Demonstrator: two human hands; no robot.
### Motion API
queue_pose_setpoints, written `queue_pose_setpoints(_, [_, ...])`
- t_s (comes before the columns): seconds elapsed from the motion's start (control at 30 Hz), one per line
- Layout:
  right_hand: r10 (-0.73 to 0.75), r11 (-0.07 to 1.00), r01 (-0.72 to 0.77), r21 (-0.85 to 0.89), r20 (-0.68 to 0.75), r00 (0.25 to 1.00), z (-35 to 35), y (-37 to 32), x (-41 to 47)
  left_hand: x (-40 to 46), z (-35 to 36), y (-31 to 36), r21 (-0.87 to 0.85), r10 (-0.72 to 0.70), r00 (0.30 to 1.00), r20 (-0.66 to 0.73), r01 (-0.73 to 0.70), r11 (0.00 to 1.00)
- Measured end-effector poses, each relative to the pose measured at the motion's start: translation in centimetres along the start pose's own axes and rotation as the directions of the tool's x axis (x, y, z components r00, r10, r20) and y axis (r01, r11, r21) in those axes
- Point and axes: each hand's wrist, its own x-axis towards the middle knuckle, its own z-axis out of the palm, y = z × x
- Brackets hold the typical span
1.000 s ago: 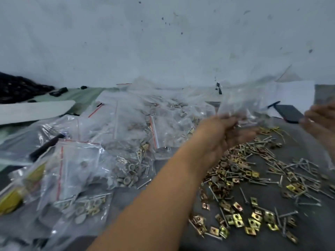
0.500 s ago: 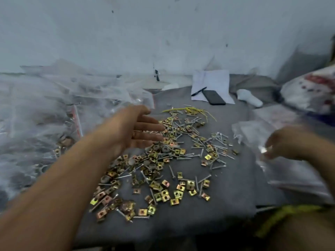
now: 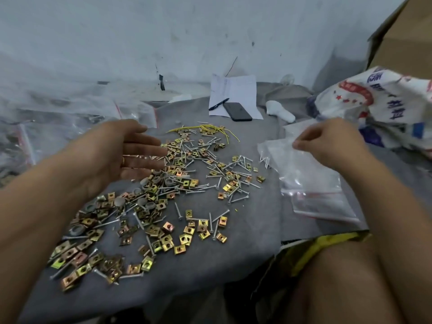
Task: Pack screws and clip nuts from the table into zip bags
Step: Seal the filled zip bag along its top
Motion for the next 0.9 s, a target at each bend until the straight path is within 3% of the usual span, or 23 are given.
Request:
queue_pose_setpoints(0.07, [-0.057,0.938,0.08,0.338,-0.077,0.995,0.3,-1.4,-0.5,-0.2,0.7,0.1,-0.002,0.053,0.999,0.015,-0.053,0.999])
queue_pose_setpoints(0.17, [-0.105,0.703,0.148,0.695,-0.105,0.989,1.5,-4.7,-1.1,-0.8,2.0,0.3,0.113,0.208,0.973,0.098,-0.219,0.969])
queue_pose_setpoints(0.27, [-0.055,0.434,0.067,0.899,-0.047,0.997,2.9,-7.9,-0.9,-1.9,3.8,-0.1,0.236,0.249,0.902,0.353,-0.343,0.909])
queue_pose_setpoints(0.33, [-0.033,0.373,0.055,0.926,-0.046,0.998,4.1,-9.5,-0.8,-2.1,5.1,-0.8,0.219,0.237,0.869,0.434,-0.357,0.908])
queue_pose_setpoints(0.47, [0.03,0.364,0.101,0.926,-0.12,0.992,6.1,-11.9,-0.5,-1.5,5.9,-0.8,0.013,0.297,0.905,0.305,-0.316,0.949])
queue_pose_setpoints(0.53, [0.054,0.431,0.137,0.892,-0.177,0.983,6.9,-12.9,-0.3,-1.2,5.4,-0.5,-0.082,0.273,0.924,0.266,-0.261,0.962])
queue_pose_setpoints(0.67, [0.004,0.598,0.101,0.795,-0.129,0.992,8.1,-14.7,-0.6,-0.6,4.0,-0.7,-0.034,0.275,0.958,0.076,-0.273,0.961])
queue_pose_setpoints(0.77, [-0.15,0.757,0.287,0.587,-0.27,0.951,8.7,-15.5,-2.1,-0.2,3.3,-0.5,-0.077,0.247,0.963,-0.112,-0.256,0.964])
queue_pose_setpoints(0.83, [-0.34,0.749,0.462,0.475,-0.323,0.883,8.7,-16.4,-3.2,-0.1,3.0,-0.1,-0.09,0.252,0.948,-0.195,-0.274,0.958])
queue_pose_setpoints(0.9, [-0.479,0.677,0.507,0.534,-0.203,0.854,8.6,-17.1,-4.1,-0.2,2.8,0.2,-0.083,0.277,0.937,-0.212,-0.299,0.951])
